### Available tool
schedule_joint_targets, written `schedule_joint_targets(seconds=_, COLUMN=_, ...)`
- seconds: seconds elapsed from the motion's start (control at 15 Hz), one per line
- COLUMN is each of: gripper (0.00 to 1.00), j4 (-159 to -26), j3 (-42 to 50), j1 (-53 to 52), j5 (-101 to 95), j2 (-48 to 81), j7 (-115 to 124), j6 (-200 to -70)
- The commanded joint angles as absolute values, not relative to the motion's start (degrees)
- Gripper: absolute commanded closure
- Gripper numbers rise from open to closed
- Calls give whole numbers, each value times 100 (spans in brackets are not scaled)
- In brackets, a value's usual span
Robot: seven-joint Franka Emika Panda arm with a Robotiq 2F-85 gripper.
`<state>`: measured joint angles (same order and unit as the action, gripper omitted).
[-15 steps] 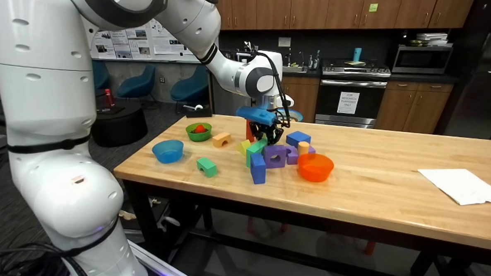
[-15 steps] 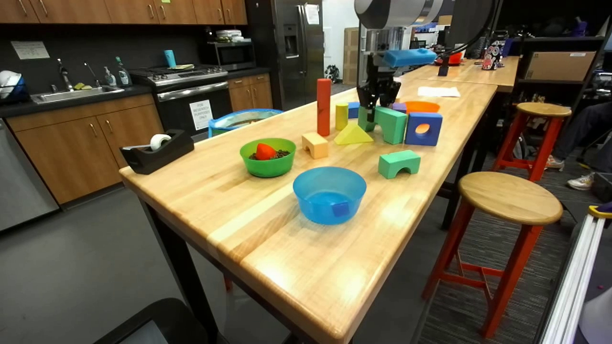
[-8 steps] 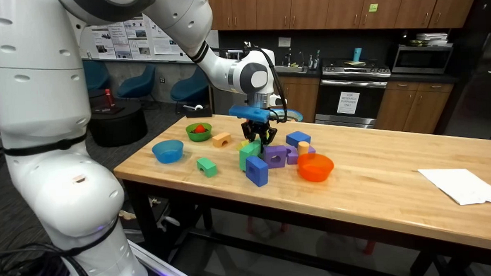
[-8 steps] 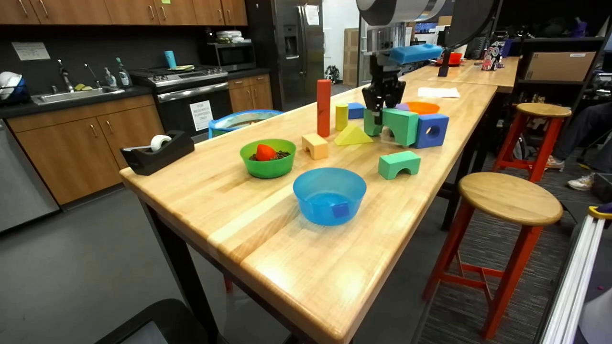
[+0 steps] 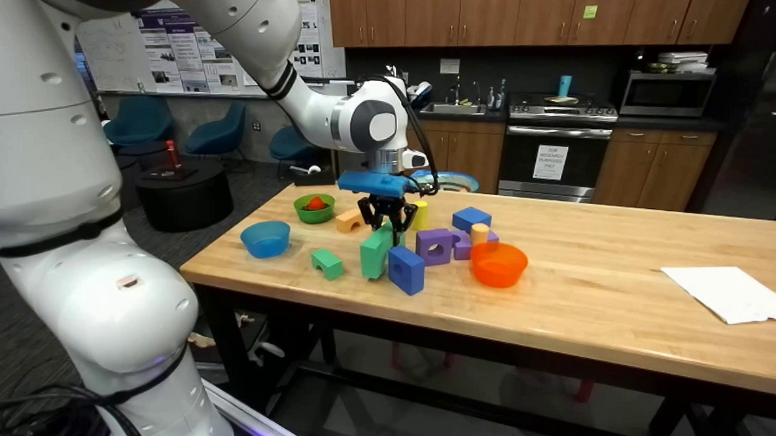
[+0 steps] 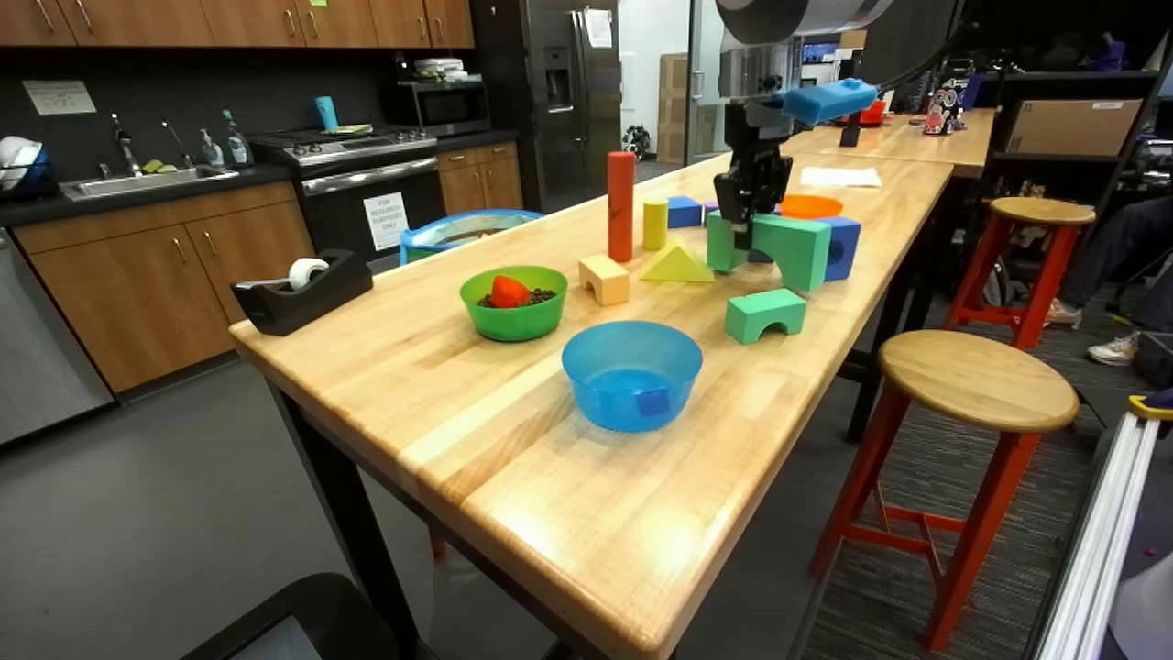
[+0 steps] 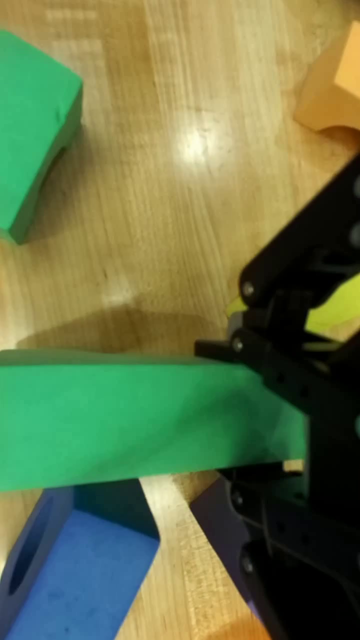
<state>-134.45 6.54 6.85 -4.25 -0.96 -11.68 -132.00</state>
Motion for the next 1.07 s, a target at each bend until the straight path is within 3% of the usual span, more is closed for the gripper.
schedule_joint_targets(seconds=0.0, gripper=84, j4=-14135, j3=627, j1=630, j5=-583, j2=-789, j7=-1474, j6=-13557)
schedule_joint_targets(seconds=1.0, gripper=84, j4=-14998, j3=597, j1=215, j5=-566, j2=-1593, j7=-2388, j6=-13685)
